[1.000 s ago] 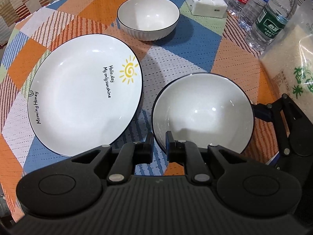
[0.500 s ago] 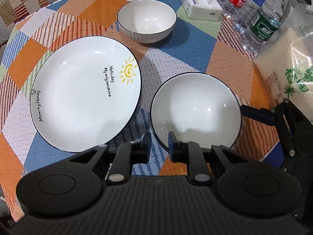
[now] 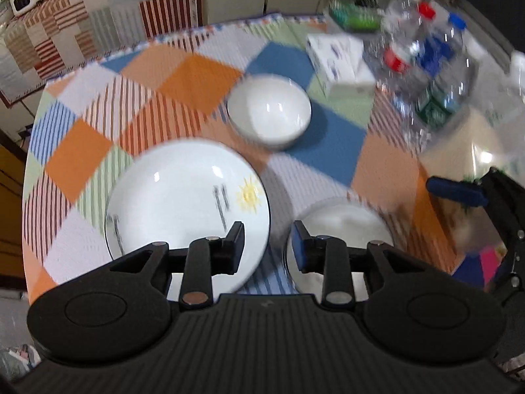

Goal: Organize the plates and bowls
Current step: 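Open both grippers and move them to the bowl near the tissue box, then close both grippers on the rim of the bowl near the tissue box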

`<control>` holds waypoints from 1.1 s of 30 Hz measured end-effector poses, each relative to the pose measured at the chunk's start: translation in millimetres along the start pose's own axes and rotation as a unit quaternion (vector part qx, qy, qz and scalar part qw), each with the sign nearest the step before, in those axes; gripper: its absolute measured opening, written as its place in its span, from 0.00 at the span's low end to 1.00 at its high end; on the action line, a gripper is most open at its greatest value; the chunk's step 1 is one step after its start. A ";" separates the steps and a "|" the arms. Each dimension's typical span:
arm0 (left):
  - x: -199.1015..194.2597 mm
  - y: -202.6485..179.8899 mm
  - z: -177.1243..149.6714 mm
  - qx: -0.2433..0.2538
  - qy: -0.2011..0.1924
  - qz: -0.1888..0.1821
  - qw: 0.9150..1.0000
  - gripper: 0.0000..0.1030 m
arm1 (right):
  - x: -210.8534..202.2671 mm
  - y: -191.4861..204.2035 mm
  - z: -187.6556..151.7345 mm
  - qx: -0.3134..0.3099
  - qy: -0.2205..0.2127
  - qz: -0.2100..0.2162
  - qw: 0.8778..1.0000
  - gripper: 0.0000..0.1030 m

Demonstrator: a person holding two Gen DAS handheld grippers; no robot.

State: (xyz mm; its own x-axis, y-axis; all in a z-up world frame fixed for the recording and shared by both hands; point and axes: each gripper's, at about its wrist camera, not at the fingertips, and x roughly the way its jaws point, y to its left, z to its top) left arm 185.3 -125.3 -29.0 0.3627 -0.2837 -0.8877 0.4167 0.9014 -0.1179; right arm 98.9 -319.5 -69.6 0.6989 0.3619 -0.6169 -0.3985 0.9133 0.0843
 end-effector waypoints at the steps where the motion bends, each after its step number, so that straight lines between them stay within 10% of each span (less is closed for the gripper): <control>1: -0.9 3.0 6.6 -0.003 -0.009 -0.001 1.000 0.30 | 2.4 -4.1 7.9 0.012 0.001 0.001 1.000 0.98; 14: 61.4 42.7 71.5 -0.021 -0.072 -0.009 0.997 0.41 | 96.8 -96.0 70.7 0.263 0.087 0.011 0.961 0.78; 24: 144.8 73.0 71.2 -0.118 -0.052 -0.030 0.991 0.42 | 182.3 -106.9 56.7 0.283 0.139 -0.066 0.947 0.64; 33: 161.9 62.5 69.3 -0.095 -0.067 -0.026 0.993 0.31 | 205.4 -110.5 45.4 0.278 0.134 -0.094 0.947 0.42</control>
State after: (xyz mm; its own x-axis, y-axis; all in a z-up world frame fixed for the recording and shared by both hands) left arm 327.8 -137.5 -149.3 0.4575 -0.3617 -0.8123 0.2777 0.9260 -0.2559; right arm 313.4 -337.6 -170.1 0.5214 0.1902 -0.8318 0.1443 0.9411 0.3057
